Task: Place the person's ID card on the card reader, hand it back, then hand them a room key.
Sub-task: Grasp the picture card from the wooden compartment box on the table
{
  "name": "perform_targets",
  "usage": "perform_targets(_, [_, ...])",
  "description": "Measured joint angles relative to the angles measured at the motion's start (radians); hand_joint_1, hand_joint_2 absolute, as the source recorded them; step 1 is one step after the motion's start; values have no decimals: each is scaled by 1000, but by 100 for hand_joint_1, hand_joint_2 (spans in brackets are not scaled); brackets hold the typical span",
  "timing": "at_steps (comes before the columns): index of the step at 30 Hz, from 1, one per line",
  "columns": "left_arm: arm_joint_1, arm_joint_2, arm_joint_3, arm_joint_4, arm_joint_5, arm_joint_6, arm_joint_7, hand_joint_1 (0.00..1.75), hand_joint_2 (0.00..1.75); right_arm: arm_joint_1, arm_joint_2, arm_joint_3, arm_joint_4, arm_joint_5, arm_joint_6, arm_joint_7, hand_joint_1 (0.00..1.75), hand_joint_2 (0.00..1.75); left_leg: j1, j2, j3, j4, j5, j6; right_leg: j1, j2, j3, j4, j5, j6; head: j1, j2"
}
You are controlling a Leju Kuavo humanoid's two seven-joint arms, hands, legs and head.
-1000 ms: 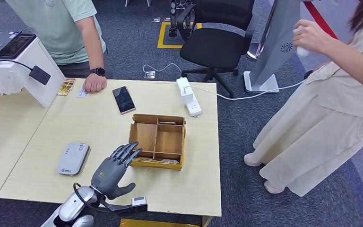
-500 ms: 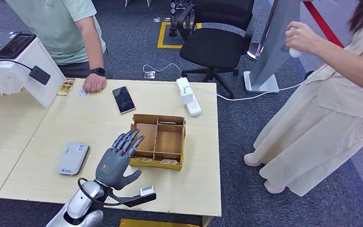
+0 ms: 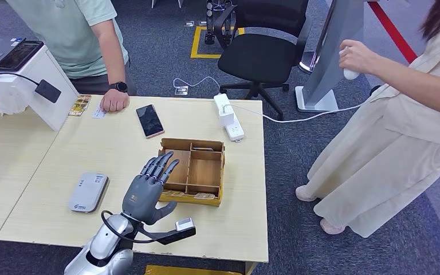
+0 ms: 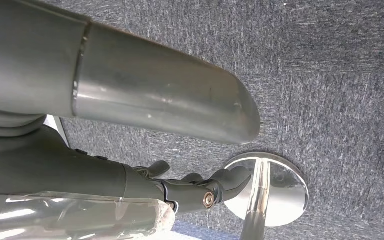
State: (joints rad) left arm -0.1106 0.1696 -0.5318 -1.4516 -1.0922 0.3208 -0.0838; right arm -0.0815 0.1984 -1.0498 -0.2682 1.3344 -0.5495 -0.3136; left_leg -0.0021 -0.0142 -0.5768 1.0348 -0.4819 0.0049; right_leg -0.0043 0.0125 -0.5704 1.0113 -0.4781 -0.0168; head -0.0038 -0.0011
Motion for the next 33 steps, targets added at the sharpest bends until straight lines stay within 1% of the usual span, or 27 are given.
perform_targets(12, [-1,-6,-1,84,0,-20,-7,0,175,1,-1,5,0,0,0,2,0,0,0,0,0,0,0,0,0,0,0,0,0,0,0,0])
perform_targets(20, [-2,-7,-2,115,-8,-15,-14,0,175,1,-2,12,0,0,0,4,0,0,0,0,0,0,0,0,0,0,0,0,0,0,0,0])
perform_targets(27, [-3,-7,-2,117,-40,13,-16,0,175,1,-4,19,0,0,0,6,0,0,0,0,0,0,0,0,0,0,0,0,0,0,0,0])
perform_targets(28, [-3,-8,-3,117,-45,18,-16,8,175,1,-5,21,0,0,0,6,0,0,0,0,0,0,0,0,0,0,0,0,0,0,0,0])
perform_targets(29, [-4,-8,-3,117,-50,23,-15,49,175,1,-5,22,0,0,0,6,0,0,0,0,0,0,0,0,0,0,0,0,0,0,0,0])
perform_targets(31, [-6,-8,-3,117,-55,31,-14,136,175,1,-6,23,0,-2,0,6,0,0,0,0,0,0,0,0,0,0,0,0,0,0,0,0])
perform_targets(32, [-7,-9,-3,117,-57,36,-13,171,175,1,-6,24,0,-2,0,6,0,0,0,0,0,0,0,0,0,0,0,0,0,0,0,0])
perform_targets(33, [-7,-9,-3,117,-57,43,-13,175,175,1,-6,24,0,-3,0,6,0,0,0,0,0,0,0,0,0,0,0,0,0,0,0,0])
